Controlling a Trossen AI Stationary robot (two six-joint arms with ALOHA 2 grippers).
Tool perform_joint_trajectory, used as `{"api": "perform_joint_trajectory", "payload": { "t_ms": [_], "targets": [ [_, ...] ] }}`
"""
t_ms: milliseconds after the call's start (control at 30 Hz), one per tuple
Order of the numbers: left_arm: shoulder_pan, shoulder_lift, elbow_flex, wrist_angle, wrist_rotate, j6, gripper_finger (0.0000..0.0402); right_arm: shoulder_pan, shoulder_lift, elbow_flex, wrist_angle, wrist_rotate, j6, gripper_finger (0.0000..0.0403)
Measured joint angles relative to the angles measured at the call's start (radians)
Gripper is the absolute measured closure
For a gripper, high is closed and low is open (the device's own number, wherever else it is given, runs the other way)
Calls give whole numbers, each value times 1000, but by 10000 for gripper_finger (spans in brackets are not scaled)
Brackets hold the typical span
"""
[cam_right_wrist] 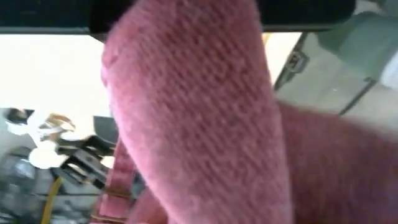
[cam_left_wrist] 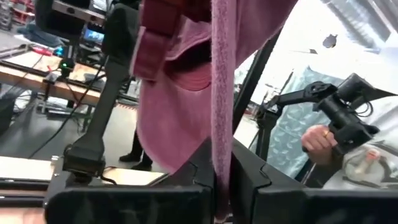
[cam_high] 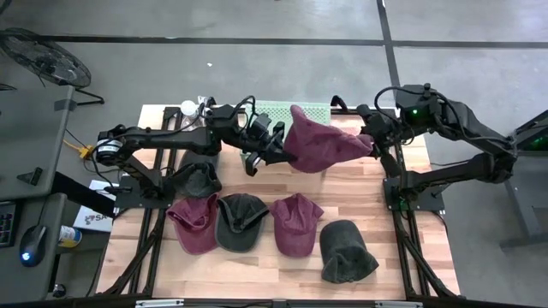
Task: Pick & Place hat
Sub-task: Put the top dark red cap on the shelf
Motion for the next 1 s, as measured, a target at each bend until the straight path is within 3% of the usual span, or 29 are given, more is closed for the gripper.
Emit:
{"api": "perform_joint_trajectory", "payload": {
  "t_ms": [267,533,733,1000],
  "targets": [
    [2,3,0,4,-80,-7,395,-1,-37,43,-102,320,89,288],
    [3,3,0,9,-213,-6,395,0,-42,246,-266,373,135,172],
    [2,3,0,-38,-194,16,396,0,30,404,-243,421,40,156],
    [2,2,0,-55,-193,20,396,0,222,606,-282,437,-67,155]
  ]
}}
